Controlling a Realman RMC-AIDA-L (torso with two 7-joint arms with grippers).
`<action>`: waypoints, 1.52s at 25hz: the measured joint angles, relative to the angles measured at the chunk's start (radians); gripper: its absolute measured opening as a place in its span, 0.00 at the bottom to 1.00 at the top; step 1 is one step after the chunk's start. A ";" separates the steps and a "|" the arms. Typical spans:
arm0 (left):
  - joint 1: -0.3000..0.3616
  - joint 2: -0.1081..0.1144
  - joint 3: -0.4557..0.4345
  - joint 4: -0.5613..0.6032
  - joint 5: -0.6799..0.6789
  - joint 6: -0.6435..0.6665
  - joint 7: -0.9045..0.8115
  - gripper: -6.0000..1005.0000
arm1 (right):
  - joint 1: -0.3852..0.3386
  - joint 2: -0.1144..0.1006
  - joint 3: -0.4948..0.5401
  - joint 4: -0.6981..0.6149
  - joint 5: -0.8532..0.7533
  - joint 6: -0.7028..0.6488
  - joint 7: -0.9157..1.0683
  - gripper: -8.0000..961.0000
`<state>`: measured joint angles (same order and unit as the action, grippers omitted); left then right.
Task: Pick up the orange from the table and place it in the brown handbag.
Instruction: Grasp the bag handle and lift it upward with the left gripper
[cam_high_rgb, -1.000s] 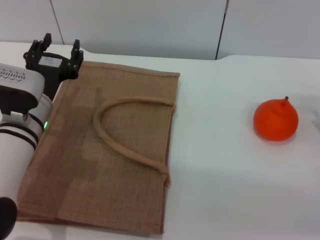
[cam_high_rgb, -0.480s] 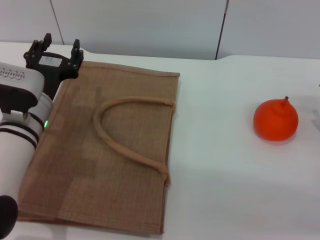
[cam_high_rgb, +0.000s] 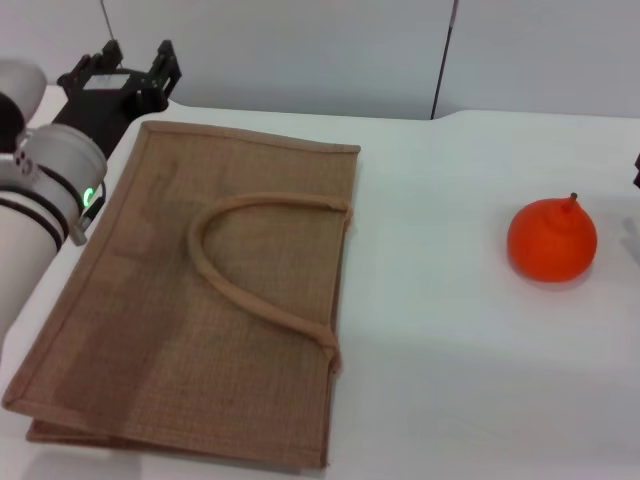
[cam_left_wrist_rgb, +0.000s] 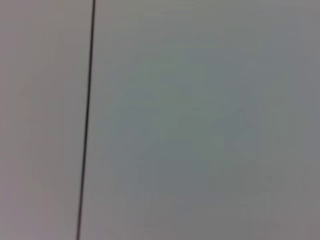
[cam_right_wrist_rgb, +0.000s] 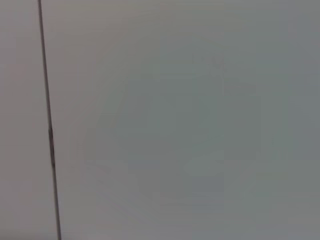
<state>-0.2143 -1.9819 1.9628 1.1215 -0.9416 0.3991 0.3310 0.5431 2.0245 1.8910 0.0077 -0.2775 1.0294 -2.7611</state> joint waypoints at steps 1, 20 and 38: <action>0.002 0.007 -0.011 0.027 0.000 -0.042 -0.006 0.63 | 0.000 0.000 0.000 0.000 0.000 -0.006 0.000 0.92; -0.162 -0.025 -0.570 0.198 0.128 -1.297 0.100 0.63 | 0.013 0.000 0.000 -0.002 -0.005 -0.013 0.004 0.92; -0.323 -0.048 -0.621 0.044 0.362 -1.441 0.100 0.63 | 0.020 0.001 -0.002 -0.002 -0.006 -0.014 0.011 0.92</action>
<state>-0.5371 -2.0295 1.3415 1.1659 -0.5800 -1.0418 0.4309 0.5633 2.0257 1.8887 0.0061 -0.2838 1.0154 -2.7503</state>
